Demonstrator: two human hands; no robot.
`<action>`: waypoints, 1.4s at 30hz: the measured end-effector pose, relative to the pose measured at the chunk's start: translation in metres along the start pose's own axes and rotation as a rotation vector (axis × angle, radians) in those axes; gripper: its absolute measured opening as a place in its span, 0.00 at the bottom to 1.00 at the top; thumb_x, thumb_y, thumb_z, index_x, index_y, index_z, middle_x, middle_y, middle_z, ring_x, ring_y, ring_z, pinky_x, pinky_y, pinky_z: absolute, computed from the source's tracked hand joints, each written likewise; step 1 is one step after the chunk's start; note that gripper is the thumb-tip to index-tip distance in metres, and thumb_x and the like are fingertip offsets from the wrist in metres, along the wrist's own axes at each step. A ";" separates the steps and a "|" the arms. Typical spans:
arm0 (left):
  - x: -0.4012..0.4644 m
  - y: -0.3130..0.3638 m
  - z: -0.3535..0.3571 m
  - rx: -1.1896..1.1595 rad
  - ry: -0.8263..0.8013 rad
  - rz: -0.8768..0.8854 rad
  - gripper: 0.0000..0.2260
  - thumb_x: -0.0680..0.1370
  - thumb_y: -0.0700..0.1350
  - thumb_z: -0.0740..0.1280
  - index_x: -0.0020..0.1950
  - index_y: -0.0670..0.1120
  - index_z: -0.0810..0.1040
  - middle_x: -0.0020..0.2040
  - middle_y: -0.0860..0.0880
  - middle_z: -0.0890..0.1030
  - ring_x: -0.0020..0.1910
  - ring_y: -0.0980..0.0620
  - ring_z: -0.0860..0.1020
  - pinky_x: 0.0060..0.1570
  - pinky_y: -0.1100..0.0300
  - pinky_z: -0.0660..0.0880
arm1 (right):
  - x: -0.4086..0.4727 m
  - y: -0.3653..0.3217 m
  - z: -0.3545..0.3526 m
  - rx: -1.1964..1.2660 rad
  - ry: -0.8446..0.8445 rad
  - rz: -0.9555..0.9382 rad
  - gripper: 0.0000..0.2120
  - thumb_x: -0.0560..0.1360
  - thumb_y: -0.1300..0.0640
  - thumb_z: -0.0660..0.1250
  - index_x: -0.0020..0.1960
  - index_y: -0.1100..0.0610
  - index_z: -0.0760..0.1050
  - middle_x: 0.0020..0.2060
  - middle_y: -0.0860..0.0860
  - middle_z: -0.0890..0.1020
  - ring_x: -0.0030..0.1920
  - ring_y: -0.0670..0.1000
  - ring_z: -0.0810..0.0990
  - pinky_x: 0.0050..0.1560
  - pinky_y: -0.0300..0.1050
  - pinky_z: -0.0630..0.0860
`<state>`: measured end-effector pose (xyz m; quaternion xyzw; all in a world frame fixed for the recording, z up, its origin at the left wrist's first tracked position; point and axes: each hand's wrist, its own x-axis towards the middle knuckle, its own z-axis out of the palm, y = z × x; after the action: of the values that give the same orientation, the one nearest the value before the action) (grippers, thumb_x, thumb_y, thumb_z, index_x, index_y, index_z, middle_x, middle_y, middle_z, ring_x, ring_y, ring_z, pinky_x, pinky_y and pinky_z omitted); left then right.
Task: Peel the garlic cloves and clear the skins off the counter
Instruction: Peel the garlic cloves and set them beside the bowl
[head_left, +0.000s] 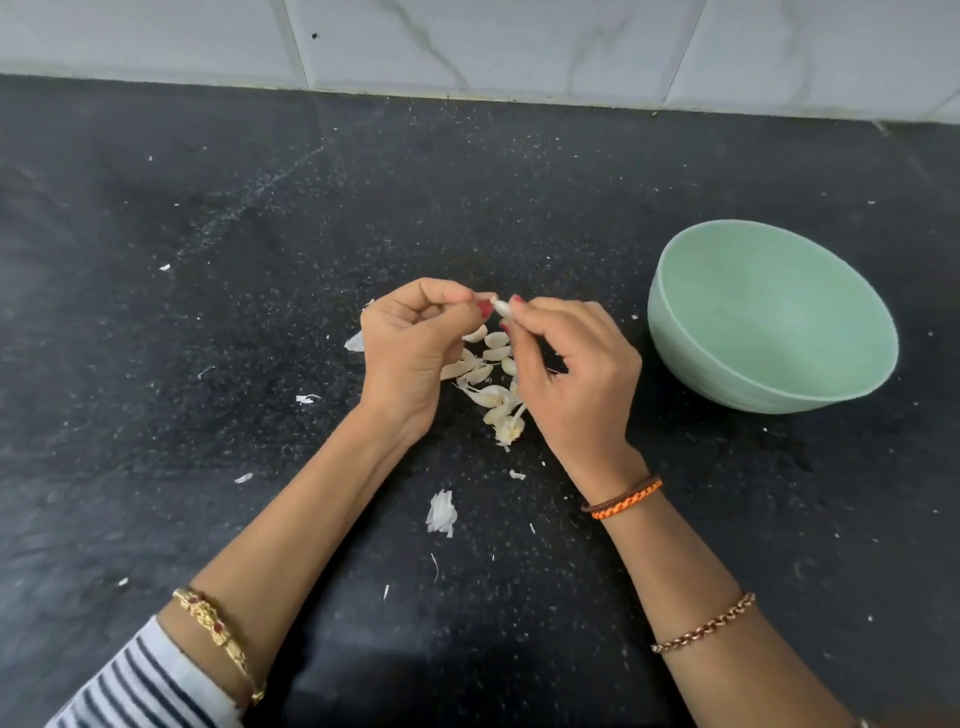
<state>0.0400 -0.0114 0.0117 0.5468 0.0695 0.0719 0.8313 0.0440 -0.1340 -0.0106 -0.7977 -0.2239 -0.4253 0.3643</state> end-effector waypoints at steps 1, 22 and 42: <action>0.000 0.001 0.000 0.001 -0.011 -0.019 0.21 0.71 0.26 0.65 0.23 0.48 0.77 0.28 0.50 0.78 0.21 0.61 0.66 0.21 0.71 0.61 | 0.000 -0.001 0.000 -0.012 -0.001 -0.019 0.03 0.71 0.67 0.69 0.42 0.65 0.82 0.36 0.56 0.83 0.34 0.55 0.80 0.39 0.38 0.73; -0.005 0.018 -0.004 0.412 -0.219 0.179 0.10 0.74 0.28 0.64 0.52 0.38 0.78 0.26 0.58 0.79 0.24 0.66 0.72 0.28 0.77 0.65 | 0.012 -0.004 -0.014 0.002 -0.242 0.056 0.01 0.71 0.65 0.69 0.42 0.63 0.77 0.35 0.52 0.81 0.33 0.53 0.77 0.32 0.47 0.73; -0.003 0.011 -0.006 0.360 -0.116 0.003 0.10 0.64 0.38 0.64 0.30 0.48 0.84 0.24 0.54 0.77 0.22 0.60 0.63 0.21 0.69 0.58 | 0.006 -0.004 -0.010 -0.208 -0.095 -0.210 0.14 0.77 0.68 0.58 0.37 0.65 0.79 0.31 0.55 0.78 0.28 0.54 0.71 0.29 0.44 0.68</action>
<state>0.0359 -0.0023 0.0192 0.6901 0.0324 0.0277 0.7224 0.0395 -0.1387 -0.0006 -0.8225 -0.2778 -0.4438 0.2221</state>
